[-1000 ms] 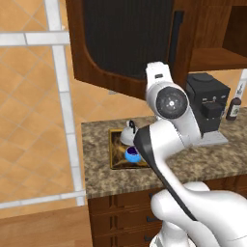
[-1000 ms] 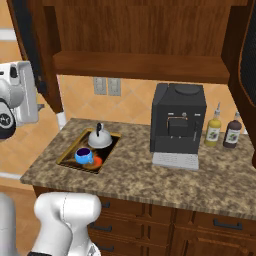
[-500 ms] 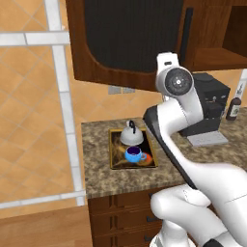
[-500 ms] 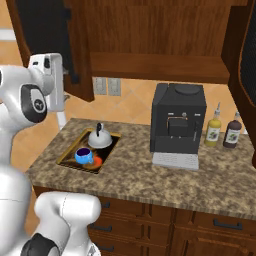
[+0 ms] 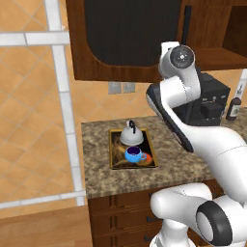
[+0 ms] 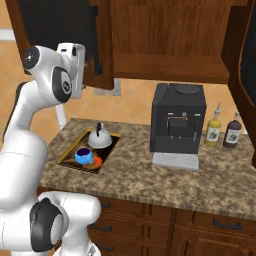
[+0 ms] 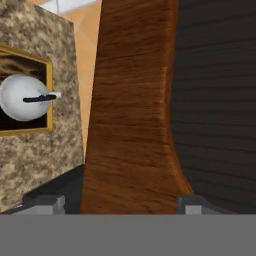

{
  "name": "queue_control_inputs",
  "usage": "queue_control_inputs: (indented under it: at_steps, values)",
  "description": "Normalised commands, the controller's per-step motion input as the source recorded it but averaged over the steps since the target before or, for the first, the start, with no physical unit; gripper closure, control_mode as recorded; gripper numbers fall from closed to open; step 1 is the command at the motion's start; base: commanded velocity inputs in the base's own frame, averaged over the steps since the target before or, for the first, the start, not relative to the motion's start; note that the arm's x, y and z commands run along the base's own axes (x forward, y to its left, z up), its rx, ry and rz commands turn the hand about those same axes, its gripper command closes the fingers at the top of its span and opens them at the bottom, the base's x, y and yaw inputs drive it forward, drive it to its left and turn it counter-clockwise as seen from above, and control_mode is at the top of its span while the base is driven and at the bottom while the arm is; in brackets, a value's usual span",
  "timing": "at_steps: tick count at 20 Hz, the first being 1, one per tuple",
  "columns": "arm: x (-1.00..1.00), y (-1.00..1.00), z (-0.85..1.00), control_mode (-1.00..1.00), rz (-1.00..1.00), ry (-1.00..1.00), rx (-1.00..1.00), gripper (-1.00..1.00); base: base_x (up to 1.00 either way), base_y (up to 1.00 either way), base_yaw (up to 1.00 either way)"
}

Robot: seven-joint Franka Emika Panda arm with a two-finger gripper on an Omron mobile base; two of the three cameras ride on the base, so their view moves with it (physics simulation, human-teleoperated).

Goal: Pick the kettle from the counter and place it on the tray. Then pick the mug from the cabinet and place it on the tray. Then close the cabinet doors.

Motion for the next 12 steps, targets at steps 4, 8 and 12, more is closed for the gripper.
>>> queue_control_inputs:
  at_steps: [4, 8, 12]
  values:
    - [0.6, -0.05, -0.33, -1.0, 0.01, 0.0, 0.08, -1.0, 0.0, 0.0, 0.0]
    - [0.45, -0.02, -0.12, -1.0, 0.12, 0.0, 0.18, -1.0, 0.0, 0.0, 0.0]
    - [0.46, 0.0, -0.1, -1.0, 0.18, 0.0, 0.19, -1.0, 0.0, 0.0, 0.0]
